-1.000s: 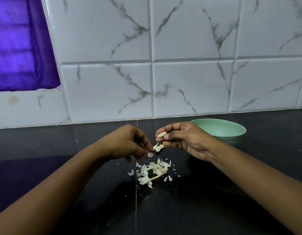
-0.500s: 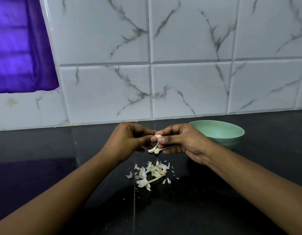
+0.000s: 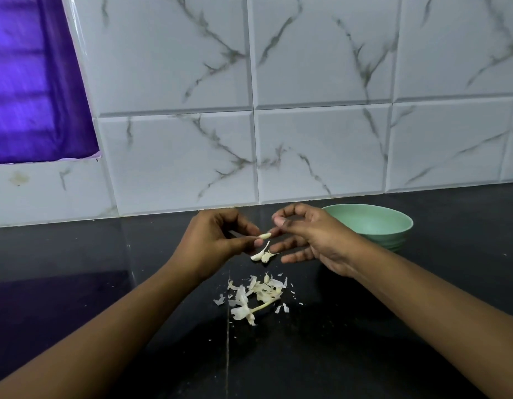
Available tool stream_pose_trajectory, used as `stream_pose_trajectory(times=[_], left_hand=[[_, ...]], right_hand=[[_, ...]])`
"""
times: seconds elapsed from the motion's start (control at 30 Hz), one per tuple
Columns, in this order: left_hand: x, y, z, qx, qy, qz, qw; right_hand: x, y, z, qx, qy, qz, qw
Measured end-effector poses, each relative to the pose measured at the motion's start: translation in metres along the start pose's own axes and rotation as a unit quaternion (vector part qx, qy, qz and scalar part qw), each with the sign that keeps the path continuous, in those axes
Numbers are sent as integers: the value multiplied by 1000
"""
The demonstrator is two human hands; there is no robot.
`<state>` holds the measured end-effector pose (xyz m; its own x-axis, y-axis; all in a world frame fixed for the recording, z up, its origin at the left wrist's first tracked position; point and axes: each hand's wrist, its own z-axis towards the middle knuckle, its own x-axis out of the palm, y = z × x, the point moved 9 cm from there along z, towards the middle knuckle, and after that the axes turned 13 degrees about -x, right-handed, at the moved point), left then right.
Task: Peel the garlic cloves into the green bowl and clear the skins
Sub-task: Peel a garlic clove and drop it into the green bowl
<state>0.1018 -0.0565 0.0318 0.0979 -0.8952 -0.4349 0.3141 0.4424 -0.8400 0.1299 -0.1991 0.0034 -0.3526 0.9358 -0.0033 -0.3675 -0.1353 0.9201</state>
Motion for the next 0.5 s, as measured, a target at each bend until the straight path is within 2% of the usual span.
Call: stream_pose_trajectory(times=[0.13, 0.17, 0.27, 0.33, 0.4, 0.5], left_hand=[[2, -4, -2, 30, -15, 70, 997], [2, -3, -1, 26, -15, 67, 997], [-1, 7, 3, -35, 10, -54, 998], [1, 14, 5, -78, 27, -98, 992], [8, 16, 4, -98, 42, -90, 990], [16, 13, 0, -70, 41, -34, 996]], right_hand=[[15, -2, -1, -10, 50, -9, 999], [13, -1, 0, -21, 40, -7, 999], [4, 5, 3, -46, 13, -18, 999], [2, 8, 5, -62, 11, -40, 997], [2, 10, 5, -77, 9, -73, 994], [3, 12, 5, -98, 4, -126, 987]])
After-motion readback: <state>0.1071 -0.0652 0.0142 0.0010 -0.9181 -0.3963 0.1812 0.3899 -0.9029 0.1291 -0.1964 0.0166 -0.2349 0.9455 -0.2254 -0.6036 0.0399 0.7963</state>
